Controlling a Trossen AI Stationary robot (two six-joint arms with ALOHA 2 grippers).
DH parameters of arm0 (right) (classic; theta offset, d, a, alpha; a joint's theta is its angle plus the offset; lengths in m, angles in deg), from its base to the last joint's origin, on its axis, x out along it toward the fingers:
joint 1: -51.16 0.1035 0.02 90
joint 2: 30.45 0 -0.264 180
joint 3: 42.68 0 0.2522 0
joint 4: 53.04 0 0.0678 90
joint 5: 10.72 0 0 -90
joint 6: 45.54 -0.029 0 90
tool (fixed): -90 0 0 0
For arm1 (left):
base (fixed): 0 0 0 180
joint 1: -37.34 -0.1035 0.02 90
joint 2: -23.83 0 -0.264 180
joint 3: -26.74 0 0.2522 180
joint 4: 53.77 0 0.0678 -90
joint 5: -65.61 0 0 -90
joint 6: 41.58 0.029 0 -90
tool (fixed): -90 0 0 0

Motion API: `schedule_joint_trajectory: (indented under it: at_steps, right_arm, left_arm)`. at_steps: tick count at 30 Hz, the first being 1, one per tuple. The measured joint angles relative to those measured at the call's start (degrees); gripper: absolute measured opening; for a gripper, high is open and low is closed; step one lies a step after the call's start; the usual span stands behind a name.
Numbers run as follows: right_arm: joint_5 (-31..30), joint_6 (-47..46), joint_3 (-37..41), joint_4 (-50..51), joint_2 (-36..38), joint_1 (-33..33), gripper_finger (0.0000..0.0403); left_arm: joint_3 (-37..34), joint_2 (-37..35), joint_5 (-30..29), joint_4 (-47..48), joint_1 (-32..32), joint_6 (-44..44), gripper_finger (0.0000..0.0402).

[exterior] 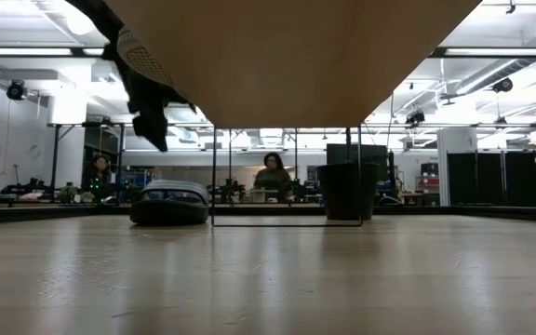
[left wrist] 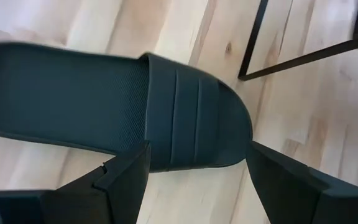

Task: Pick and place slides into the shelf
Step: Put the black slipper on the shelf

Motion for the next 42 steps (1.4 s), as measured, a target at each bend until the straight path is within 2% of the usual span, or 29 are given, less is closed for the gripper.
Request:
schedule_joint_trajectory:
  at_steps: [8, 24, 28, 36, 42]
  right_arm:
    - [0.0, -1.4, 0.0, 0.0, 0.0, 0.0, 0.0236]
    - [0.0, -3.1, 0.1, 0.0, 0.0, 0.0, 0.0237]
    - [-0.1, -3.5, 0.1, 0.0, 0.0, 0.0, 0.0235]
    - [-0.5, -4.5, 0.1, -0.1, 0.0, 0.0, 0.0233]
    - [-1.5, -5.6, 0.1, -0.1, 0.0, 0.0, 0.0233]
  left_arm:
    - [0.0, 7.0, 2.9, 0.1, -2.7, 1.6, 0.025]
    - [0.0, 12.9, 6.1, 0.0, -5.8, 4.6, 0.025]
    - [0.0, 14.6, 9.9, 0.0, -5.9, 5.0, 0.025]
    - [0.0, 17.6, 10.9, 0.0, -5.9, 5.4, 0.025]
    - [-0.3, 19.2, 15.9, 0.1, -5.9, 5.4, 0.025]
